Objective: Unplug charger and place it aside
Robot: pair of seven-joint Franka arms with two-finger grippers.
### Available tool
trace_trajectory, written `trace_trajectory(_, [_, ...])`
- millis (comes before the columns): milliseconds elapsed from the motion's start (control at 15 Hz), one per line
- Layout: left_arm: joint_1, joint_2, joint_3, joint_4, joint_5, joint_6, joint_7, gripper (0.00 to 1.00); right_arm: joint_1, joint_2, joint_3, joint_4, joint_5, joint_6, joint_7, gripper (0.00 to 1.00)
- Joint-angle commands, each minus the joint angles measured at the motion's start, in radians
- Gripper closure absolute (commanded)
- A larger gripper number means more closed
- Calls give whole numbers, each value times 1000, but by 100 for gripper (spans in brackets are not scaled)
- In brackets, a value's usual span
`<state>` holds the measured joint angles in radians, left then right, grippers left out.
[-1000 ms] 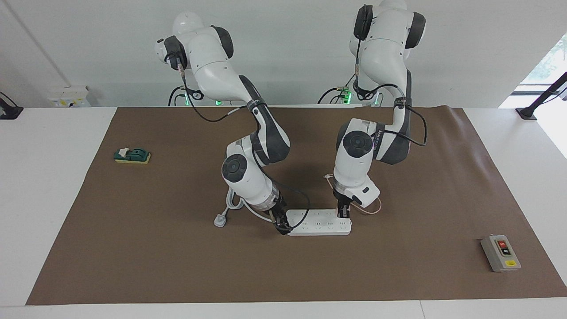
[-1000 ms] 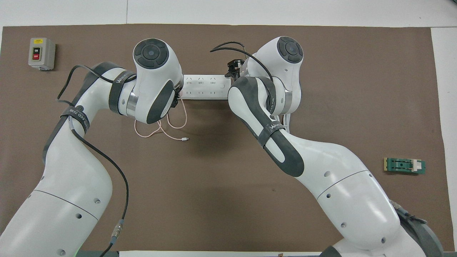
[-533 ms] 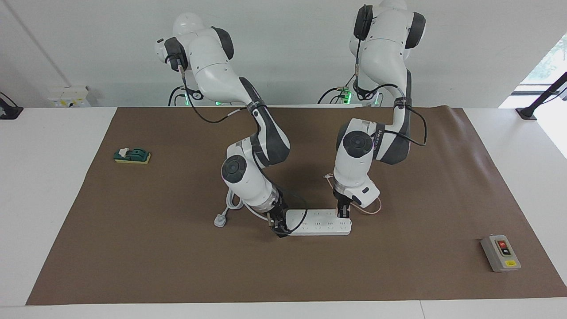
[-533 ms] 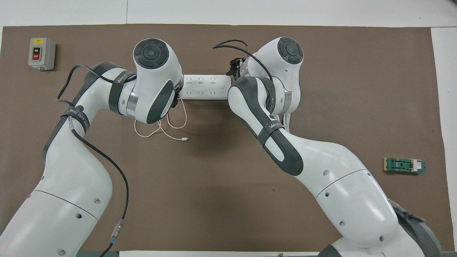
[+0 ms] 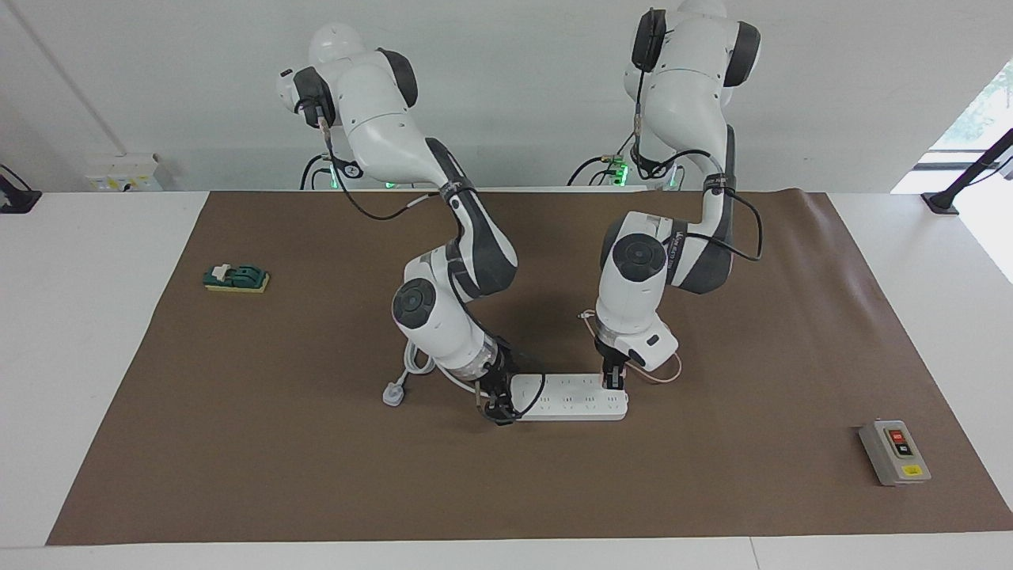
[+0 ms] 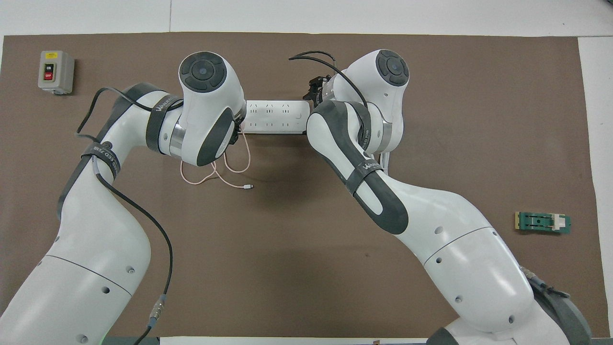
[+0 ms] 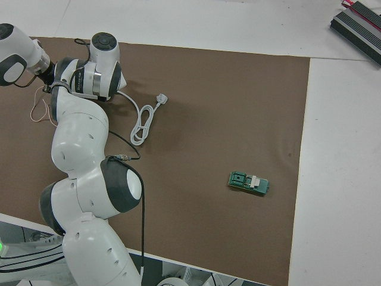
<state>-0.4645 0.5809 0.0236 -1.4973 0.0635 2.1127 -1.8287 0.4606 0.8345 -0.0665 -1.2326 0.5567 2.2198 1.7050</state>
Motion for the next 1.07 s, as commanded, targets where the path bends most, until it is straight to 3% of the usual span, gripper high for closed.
trace_trajectory(0, [-10, -3, 7, -8, -5, -30, 39, 100, -8, 25, 4, 28, 12, 9, -25, 0])
trace_trajectory(733, [21, -12, 7, 0, -7, -51, 66, 100, -7, 25, 5, 25, 14, 12, -96, 0])
trace_trajectory(933, [24, -9, 7, 0, -17, -51, 71, 100, -8, 31, 5, 25, 15, 12, -105, 5])
trace_trajectory(1000, [21, -7, 7, 0, -17, -51, 71, 100, -8, 31, 5, 25, 22, 14, -105, 13])
